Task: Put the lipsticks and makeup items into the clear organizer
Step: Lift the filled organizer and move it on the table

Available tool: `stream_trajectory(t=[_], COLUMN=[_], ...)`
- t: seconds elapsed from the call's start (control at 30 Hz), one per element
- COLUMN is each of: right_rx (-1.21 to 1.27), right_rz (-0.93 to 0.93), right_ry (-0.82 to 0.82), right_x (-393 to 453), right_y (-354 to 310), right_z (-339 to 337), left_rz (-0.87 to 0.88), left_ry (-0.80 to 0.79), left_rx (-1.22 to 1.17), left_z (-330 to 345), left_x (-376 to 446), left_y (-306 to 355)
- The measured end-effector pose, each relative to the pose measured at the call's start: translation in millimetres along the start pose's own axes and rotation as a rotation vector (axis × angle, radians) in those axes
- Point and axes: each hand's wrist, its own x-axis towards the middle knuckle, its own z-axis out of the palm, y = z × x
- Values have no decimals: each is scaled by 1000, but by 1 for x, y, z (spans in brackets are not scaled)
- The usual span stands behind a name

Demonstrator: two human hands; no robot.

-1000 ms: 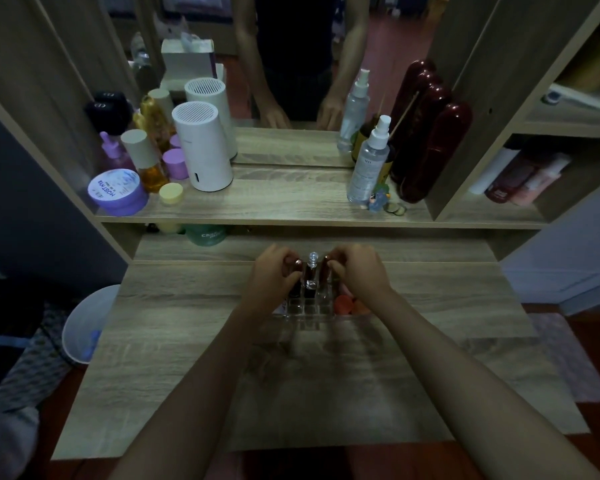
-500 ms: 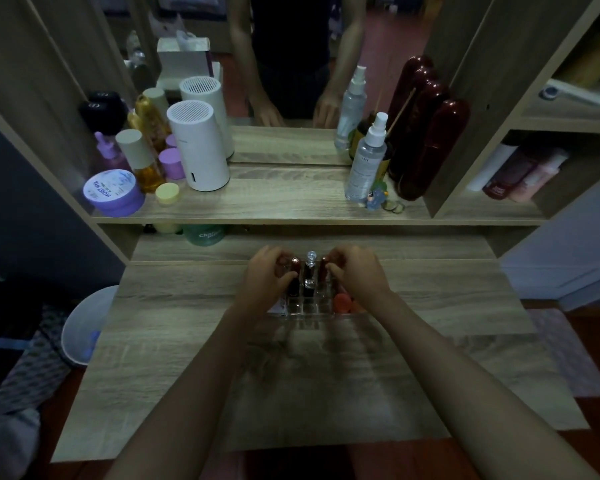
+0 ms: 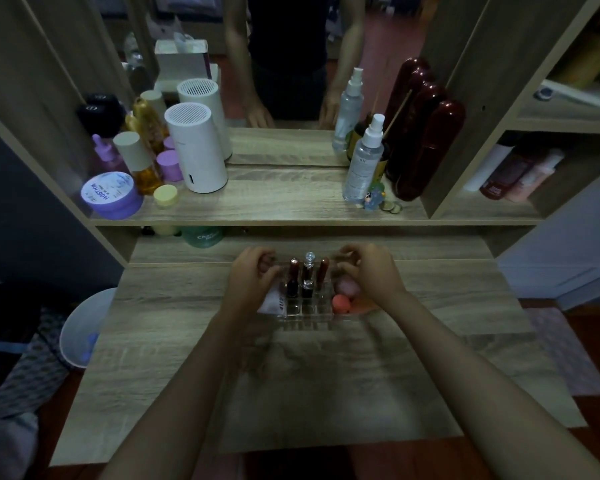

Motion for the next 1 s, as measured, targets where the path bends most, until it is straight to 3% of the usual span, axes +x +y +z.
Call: stream_trajectory(t=[0.17, 0.4, 0.77, 1.0], right_rx=[-20, 311, 344, 419], right_rz=[166, 406, 410, 402], right_ry=[52, -217, -250, -209], right_x=[-1, -38, -50, -53], right_y=[53, 100, 85, 88], right_z=[-24, -2, 30, 38], left_rz=[-184, -381, -462, -433], left_ry=[136, -110, -73, -73], left_rx=[38, -47, -199, -148], left_z=[-20, -13, -4, -3], left_x=[-13, -36, -41, -43], left_y=[-31, -58, -56, -58])
